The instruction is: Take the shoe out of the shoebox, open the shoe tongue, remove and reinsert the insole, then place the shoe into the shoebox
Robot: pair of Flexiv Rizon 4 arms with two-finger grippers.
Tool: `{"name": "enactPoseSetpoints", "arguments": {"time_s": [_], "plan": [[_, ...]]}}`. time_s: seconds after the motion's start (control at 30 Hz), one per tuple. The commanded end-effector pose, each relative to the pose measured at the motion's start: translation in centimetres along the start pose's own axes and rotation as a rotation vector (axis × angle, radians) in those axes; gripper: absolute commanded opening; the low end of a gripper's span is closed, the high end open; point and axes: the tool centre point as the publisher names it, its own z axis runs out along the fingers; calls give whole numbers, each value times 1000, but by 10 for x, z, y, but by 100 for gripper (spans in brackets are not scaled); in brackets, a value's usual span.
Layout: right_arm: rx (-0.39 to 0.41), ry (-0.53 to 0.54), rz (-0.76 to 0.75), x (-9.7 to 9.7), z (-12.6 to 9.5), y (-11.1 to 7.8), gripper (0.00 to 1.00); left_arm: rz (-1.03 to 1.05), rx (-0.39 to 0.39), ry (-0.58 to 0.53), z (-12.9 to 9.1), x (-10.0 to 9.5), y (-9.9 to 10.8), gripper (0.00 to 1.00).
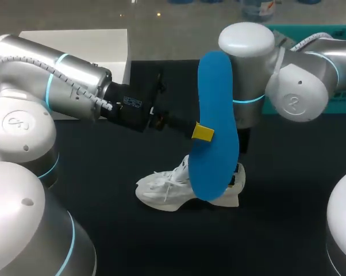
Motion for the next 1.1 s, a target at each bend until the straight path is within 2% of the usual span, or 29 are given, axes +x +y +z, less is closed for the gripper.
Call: {"name": "enactPoseSetpoints", "arguments": {"time_s": [0.03, 0.87, 1.1], "plan": [[-14, -4, 3, 2, 2, -4, 100, 1, 3, 1, 0, 0, 1, 0], [-14, -4, 3, 2, 2, -4, 100, 1, 3, 1, 0, 0, 1, 0], [-6, -35, -11, -25, 2, 10, 100, 1, 3, 1, 0, 0, 1, 0]]}}
